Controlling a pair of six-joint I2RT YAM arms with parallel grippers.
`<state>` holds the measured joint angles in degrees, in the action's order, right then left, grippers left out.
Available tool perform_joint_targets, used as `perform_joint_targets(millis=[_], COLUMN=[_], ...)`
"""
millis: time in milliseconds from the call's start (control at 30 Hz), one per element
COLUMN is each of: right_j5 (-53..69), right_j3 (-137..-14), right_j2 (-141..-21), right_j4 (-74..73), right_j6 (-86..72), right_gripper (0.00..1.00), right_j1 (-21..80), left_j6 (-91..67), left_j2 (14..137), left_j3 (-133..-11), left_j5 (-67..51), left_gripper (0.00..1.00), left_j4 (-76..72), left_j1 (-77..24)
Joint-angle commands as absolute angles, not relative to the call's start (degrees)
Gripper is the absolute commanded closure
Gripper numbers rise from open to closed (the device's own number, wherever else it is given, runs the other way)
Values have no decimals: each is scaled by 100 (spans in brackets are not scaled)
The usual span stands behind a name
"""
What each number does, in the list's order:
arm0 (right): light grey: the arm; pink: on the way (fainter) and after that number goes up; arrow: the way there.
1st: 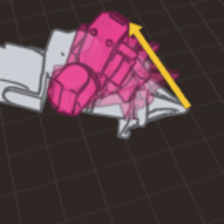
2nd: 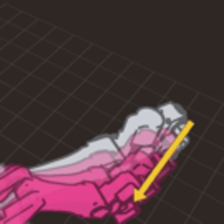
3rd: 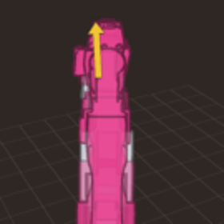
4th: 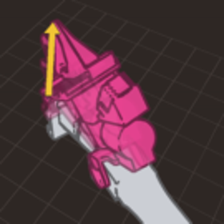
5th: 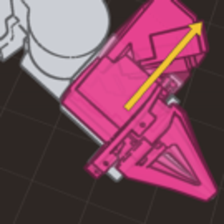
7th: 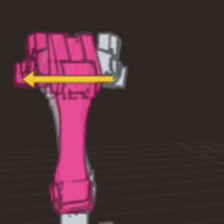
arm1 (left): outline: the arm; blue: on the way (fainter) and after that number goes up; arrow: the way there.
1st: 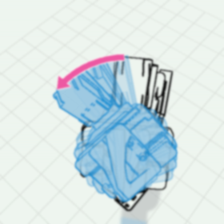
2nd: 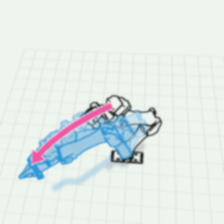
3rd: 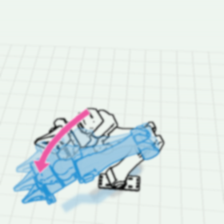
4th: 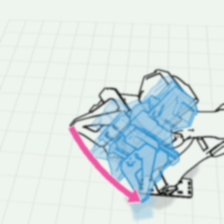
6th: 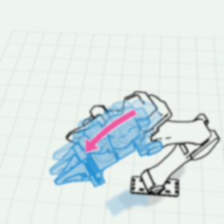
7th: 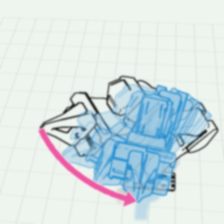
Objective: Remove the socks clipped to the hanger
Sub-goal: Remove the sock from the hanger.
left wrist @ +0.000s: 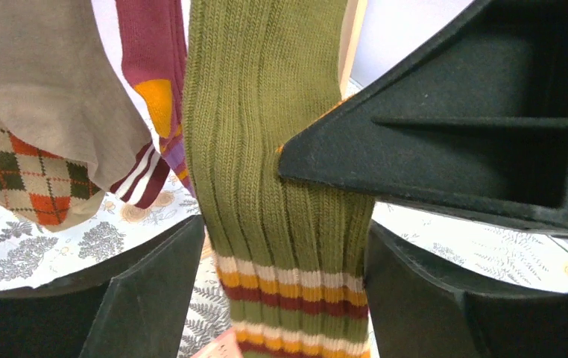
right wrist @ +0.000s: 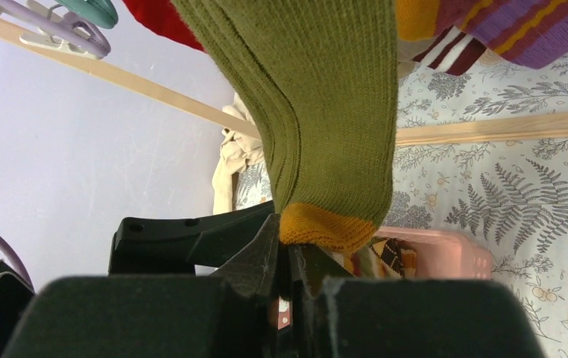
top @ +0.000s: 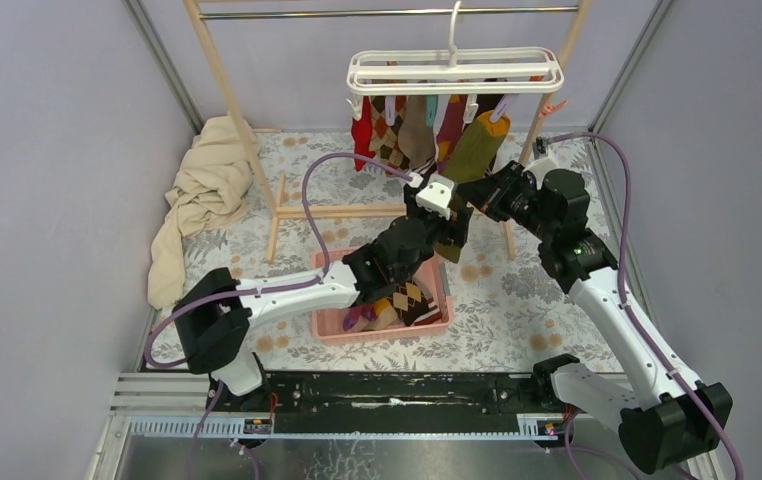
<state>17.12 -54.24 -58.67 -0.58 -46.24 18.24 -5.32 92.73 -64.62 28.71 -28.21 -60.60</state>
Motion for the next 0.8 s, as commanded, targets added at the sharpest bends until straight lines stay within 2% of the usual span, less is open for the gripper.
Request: perform_joint_targets(millis=[0,200,367,600,767], right_j5=[1799,1929,2060,2188,2071], right_j3=[-5739,-5768,-5795,-6029,-6339], right_j2=[-5819,-5859,-5875,-5820,-5809], right_j4=[111,156,268,161,-203], right_j6=[-4675,-4672,-4635,-4336,-3744], right_gripper=[100,100,95,61,46], right_j1=[1889,1890,1890,1890,1862], left_j6=[-270,-268,-489,-1536,-2169], left_j2=[9323,9296,9092,8601,8359], left_j3=[-6657,-6779,-6981,-7029,-7164], left_j5=[3277,3059,2269,133,-1085], left_gripper=[26,56,65,70,70], left_j4=[-3441,-3136,-2406,-1627,-1318], left_j1=[-6092,-6091,-5938,-5056,-4471])
